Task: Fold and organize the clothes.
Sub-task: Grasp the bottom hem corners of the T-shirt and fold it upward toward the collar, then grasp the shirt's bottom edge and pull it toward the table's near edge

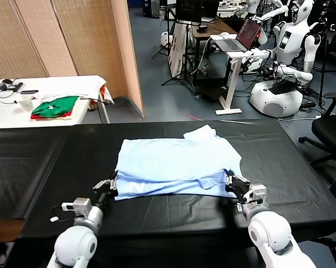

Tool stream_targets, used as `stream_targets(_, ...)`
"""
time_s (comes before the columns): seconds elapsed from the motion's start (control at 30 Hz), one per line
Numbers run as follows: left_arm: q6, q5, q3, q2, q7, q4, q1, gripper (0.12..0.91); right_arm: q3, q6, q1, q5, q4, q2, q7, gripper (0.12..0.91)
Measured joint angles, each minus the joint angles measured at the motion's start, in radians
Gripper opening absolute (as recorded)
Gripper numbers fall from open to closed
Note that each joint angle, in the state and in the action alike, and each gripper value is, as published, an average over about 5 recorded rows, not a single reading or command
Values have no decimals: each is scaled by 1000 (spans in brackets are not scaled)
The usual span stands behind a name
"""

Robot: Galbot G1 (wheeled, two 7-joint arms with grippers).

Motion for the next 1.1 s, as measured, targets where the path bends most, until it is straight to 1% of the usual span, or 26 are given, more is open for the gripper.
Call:
stream_targets(0.1,-2,3,12,4,-1,20,-24,145,18,-28,-26,-18,31,-9,-21,484)
stream_targets(0.13,-4,4,14,4,-1,27,-31,157,26,-33,-38,-21,44,-13,-25,560)
stream_targets(0.17,-7,6,16,2,-1,32,-37,169,34,-37,-52,-23,58,-15,-27,616)
stream_targets(0.2,-9,7,17,0,-1,36,-42,200,44,-39,-68,-22,72,-18,-28,673)
stream_targets(0.23,-10,8,18,-1,-1,39,-45,250,56,-39,-85,-20,88,-20,-29,743)
stream_targets(0.27,-11,8,17,-3,-2,39,-46,300,69,-37,-103,-16,102,-22,-29,794)
stream_targets(0.3,-9,8,17,-3,-3,39,-45,356,82,-36,-122,-10,116,-23,-30,830)
stream_targets(0.33,-8,8,15,-3,-4,37,-43,432,97,-34,-140,-2,128,-25,-30,869)
stream_targets(0.37,-6,8,12,-1,-5,34,-39,489,112,-32,-159,6,139,-27,-31,888)
stream_targets(0.4,-3,8,8,0,-6,30,-34,546,127,-31,-176,15,147,-29,-32,895)
stream_targets(0.43,0,8,4,1,-6,25,-27,621,142,-29,-193,23,154,-31,-33,902)
stream_targets(0.53,8,8,-11,4,-6,8,-2,794,183,-26,-237,49,165,-37,-35,906)
stream_targets(0.57,10,8,-16,4,-6,2,7,836,196,-25,-249,56,166,-39,-35,907)
stream_targets(0.63,14,7,-25,5,-6,-12,29,888,215,-24,-268,68,165,-41,-35,907)
stream_targets(0.73,23,8,-35,5,-7,-36,65,904,228,-21,-279,75,158,-41,-35,907)
stream_targets(0.9,36,13,-40,-2,-9,-73,125,907,224,-16,-273,72,142,-36,-36,901)
stream_targets(1.1,36,20,-41,-13,-8,-83,175,907,213,-14,-260,67,132,-36,-37,847)
